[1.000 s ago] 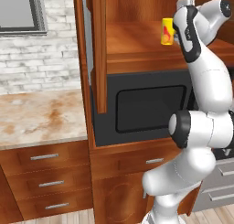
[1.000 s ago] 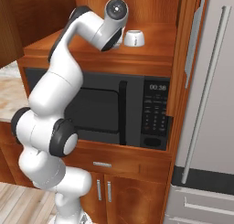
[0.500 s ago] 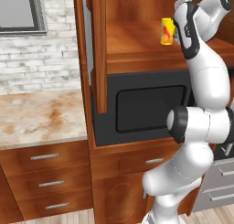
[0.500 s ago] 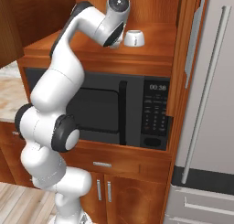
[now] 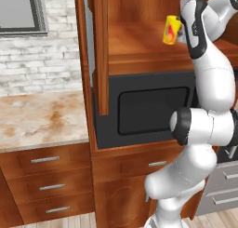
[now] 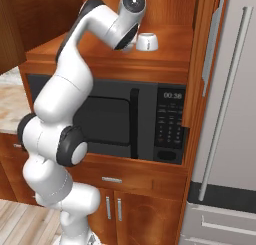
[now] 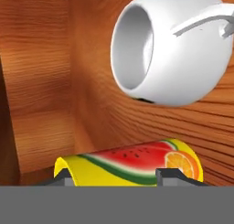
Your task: There is a tray on the dining counter. Grab the cup, mug, and pitcher and place them on the tray. The pitcher may be placed next to the tray if it cannot fit the tray.
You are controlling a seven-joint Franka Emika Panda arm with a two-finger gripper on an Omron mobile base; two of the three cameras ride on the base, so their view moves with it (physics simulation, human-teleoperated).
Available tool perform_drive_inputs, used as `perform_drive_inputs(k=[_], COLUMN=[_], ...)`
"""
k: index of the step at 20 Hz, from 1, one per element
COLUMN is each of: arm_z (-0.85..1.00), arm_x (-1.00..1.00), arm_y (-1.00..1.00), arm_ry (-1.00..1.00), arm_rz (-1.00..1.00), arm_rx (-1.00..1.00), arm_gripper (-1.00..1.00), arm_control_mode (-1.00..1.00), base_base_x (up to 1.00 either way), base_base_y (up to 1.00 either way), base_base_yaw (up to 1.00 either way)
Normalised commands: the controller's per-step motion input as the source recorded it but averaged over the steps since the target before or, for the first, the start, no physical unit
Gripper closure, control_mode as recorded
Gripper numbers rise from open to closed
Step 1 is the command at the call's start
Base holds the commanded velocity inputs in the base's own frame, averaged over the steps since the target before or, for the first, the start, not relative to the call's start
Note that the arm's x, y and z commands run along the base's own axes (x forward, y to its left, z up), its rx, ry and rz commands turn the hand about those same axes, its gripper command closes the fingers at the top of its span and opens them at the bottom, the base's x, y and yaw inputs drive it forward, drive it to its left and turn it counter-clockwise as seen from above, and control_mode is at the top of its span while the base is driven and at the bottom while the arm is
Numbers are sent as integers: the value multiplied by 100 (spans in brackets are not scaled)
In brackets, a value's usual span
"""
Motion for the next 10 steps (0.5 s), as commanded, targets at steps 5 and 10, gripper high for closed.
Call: perform_drive_inputs(k=[5, 10], arm_z=[-7, -4], arm_x=[-29, -47], arm_y=[0, 0], arm_ry=[-24, -19], arm_rz=[-1, -4], arm_rx=[7, 6], arm_gripper=[100, 100], arm_control_mode=[-100, -100], base_base_x=[0, 0], base_base_y=[0, 0], base_base_yaw=[0, 0])
